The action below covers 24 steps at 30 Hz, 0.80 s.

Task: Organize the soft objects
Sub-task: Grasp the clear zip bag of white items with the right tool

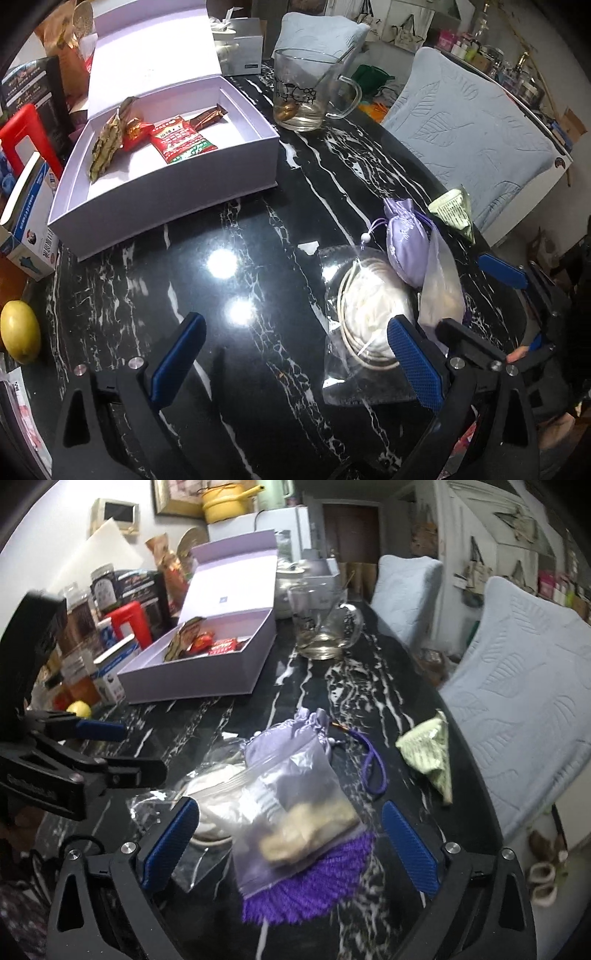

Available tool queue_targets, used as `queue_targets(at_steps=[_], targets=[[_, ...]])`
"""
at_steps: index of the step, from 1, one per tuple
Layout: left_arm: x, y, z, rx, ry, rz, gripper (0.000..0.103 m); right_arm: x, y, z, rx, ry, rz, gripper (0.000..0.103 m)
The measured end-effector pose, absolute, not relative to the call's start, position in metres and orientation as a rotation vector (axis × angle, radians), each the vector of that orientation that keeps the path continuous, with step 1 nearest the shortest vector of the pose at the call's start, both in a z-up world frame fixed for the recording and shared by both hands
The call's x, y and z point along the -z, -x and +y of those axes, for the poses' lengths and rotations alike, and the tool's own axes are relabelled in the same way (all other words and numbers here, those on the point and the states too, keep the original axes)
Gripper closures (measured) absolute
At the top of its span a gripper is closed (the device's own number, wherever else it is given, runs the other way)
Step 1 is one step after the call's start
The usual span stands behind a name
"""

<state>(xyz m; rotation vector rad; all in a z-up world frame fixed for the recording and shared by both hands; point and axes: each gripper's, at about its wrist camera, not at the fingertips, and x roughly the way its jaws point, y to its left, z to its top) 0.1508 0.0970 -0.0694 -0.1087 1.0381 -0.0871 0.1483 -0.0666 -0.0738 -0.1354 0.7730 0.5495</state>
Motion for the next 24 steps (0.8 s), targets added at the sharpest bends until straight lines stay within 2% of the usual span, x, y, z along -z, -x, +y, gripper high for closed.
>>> queue_targets(at_steps=[7, 12, 14, 19, 24], targets=[[0.070, -0.158, 0.086, 0.092, 0.075, 1.035, 0.003, 0.083, -0.167, -0.061, -0.623, 0.138, 0.805, 0.003], [0.071, -0.163, 0.082, 0.107, 0.081, 1.041, 0.003, 0.088, -0.170, -0.064, -0.656, 0.118, 0.830, 0.020], [0.072, -0.165, 0.079, 0.111, 0.074, 1.041, 0.003, 0.089, -0.170, -0.066, -0.644, 0.117, 0.839, 0.036], [0.076, -0.169, 0.073, 0.140, 0.075, 1.059, 0.003, 0.086, -0.169, -0.081, -0.638, 0.029, 0.855, 0.045], [0.080, -0.171, 0.064, 0.171, 0.065, 1.077, 0.003, 0.080, -0.165, -0.102, -0.599, -0.077, 0.856, 0.045]])
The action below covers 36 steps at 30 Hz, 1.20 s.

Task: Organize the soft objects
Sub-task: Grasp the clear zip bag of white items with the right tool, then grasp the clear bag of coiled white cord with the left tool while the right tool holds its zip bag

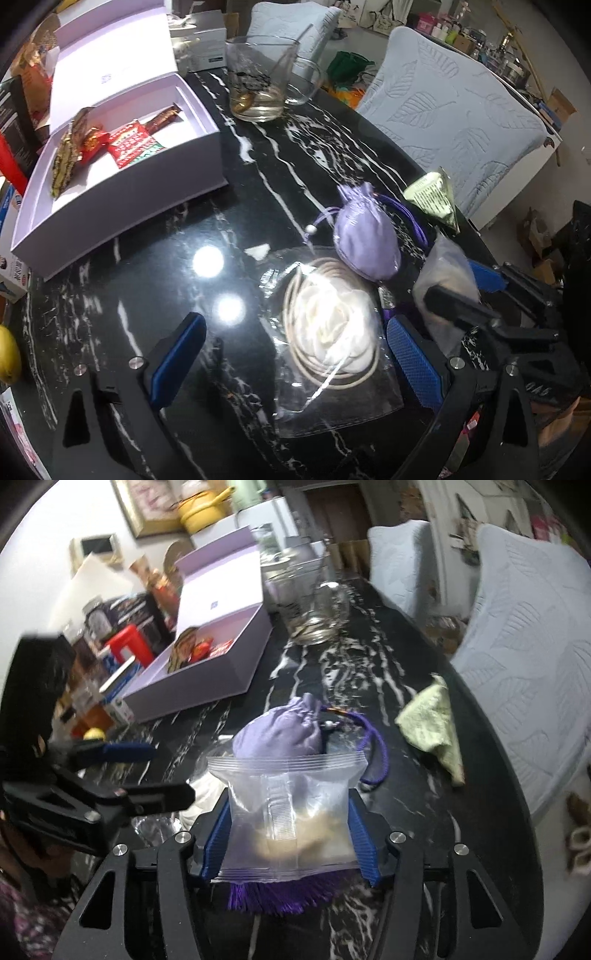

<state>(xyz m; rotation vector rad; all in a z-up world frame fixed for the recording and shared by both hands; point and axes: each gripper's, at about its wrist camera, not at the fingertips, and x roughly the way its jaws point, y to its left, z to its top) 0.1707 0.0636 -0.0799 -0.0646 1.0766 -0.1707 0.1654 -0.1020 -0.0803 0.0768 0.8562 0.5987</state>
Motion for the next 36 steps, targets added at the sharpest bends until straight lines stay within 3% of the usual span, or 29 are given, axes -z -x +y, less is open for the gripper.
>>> queue_targets(at_steps=[33, 34, 36], targets=[[0.105, -0.181, 0.038, 0.163, -0.085, 1.079, 0.003, 0.065, -0.142, -0.140, -0.490, -0.149, 0.810, 0.045], [0.105, -0.181, 0.038, 0.171, -0.087, 1.073, 0.005, 0.065, -0.141, -0.140, -0.486, -0.149, 0.810, 0.045], [0.102, -0.180, 0.036, 0.193, -0.097, 1.040, 0.028, 0.065, -0.141, -0.141, -0.479, -0.153, 0.812, 0.045]])
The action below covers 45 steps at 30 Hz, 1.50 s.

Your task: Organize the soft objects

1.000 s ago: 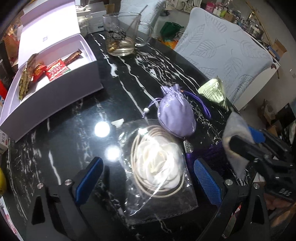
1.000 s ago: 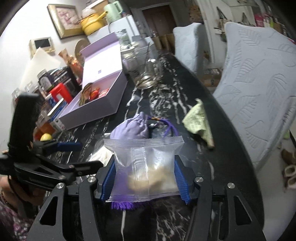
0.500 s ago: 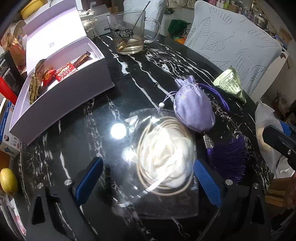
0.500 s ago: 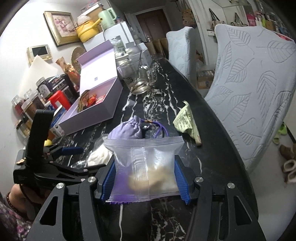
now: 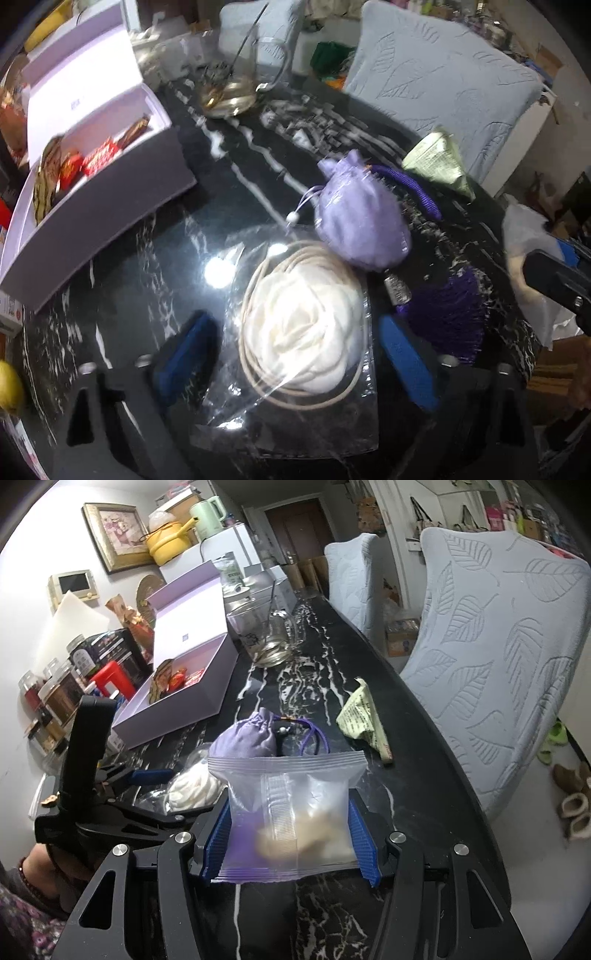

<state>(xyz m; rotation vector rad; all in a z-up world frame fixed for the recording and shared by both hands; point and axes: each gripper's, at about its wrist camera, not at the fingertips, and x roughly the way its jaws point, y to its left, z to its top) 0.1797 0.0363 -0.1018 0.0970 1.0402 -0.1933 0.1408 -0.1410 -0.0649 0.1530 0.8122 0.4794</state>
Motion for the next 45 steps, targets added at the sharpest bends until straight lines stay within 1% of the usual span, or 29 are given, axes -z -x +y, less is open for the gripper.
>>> queue_targets(at_steps=[2, 3, 8, 14, 25, 45], targets=[[0.100, -0.178, 0.036, 0.212, -0.105, 1.021, 0.033, 0.065, -0.141, -0.141, -0.479, -0.158, 0.815, 0.045], [0.099, -0.177, 0.035, 0.221, -0.107, 1.014, 0.041, 0.066, -0.141, -0.140, -0.481, -0.162, 0.817, 0.045], [0.095, -0.174, 0.036, 0.237, -0.110, 1.002, 0.052, 0.066, -0.141, -0.137, -0.488, -0.156, 0.815, 0.045], [0.087, -0.165, 0.047, 0.238, -0.047, 0.996, 0.052, 0.065, -0.140, -0.135, -0.489, -0.152, 0.808, 0.045], [0.068, -0.144, 0.059, 0.216, -0.015, 0.949, 0.052, 0.064, -0.132, -0.123, -0.522, -0.150, 0.806, 0.045], [0.039, -0.068, 0.104, 0.092, 0.086, 0.865, 0.052, 0.044, -0.095, -0.070, -0.713, -0.103, 0.736, 0.045]])
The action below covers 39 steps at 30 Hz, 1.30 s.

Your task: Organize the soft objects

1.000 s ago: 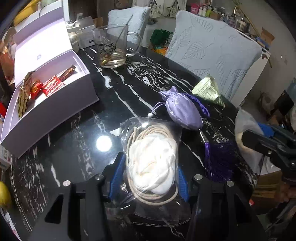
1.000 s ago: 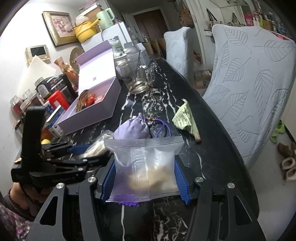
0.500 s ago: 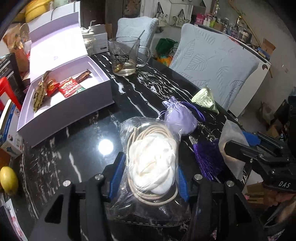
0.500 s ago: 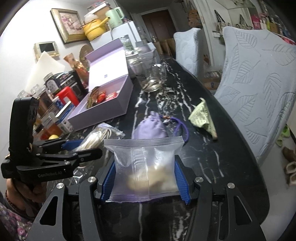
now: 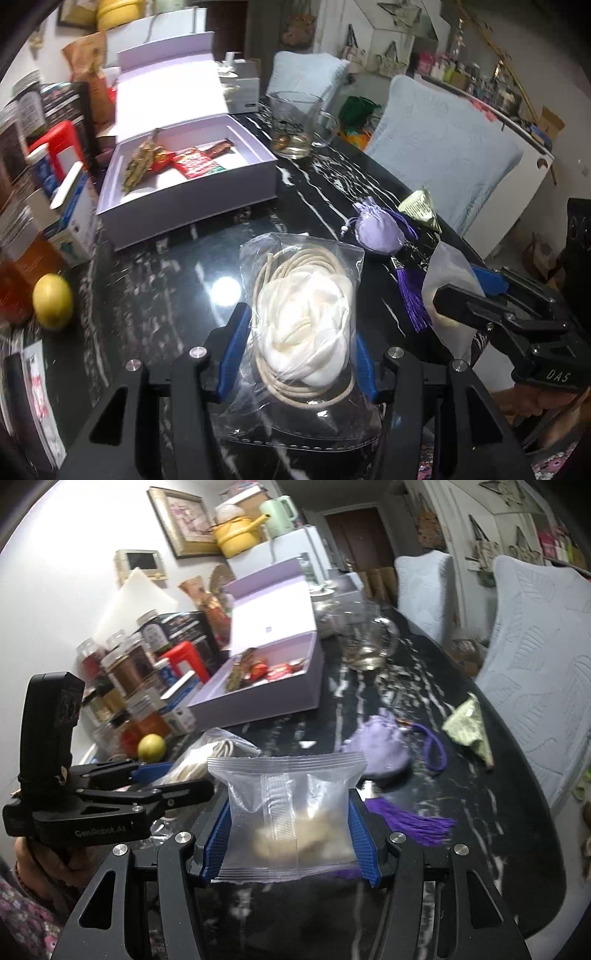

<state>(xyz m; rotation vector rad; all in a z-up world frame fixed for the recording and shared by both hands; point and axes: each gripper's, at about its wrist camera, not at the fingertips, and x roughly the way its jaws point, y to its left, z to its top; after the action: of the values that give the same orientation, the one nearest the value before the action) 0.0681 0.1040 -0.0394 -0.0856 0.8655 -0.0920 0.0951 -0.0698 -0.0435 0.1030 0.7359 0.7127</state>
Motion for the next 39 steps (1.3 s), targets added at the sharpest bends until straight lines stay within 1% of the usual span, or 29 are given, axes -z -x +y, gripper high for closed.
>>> queue_targets(at_steps=[10, 19, 39], targets=[[0.014, -0.038, 0.128, 0.030, 0.107, 0.771, 0.052, 0.025, -0.075, -0.034, -0.828, -0.065, 0.675, 0.045], [-0.006, -0.034, 0.143, 0.013, 0.112, 0.707, 0.052, 0.004, -0.075, -0.007, -0.891, -0.038, 0.615, 0.045], [-0.045, -0.082, 0.175, 0.026, 0.110, 0.584, 0.052, -0.046, -0.126, 0.036, -0.946, 0.040, 0.497, 0.045]])
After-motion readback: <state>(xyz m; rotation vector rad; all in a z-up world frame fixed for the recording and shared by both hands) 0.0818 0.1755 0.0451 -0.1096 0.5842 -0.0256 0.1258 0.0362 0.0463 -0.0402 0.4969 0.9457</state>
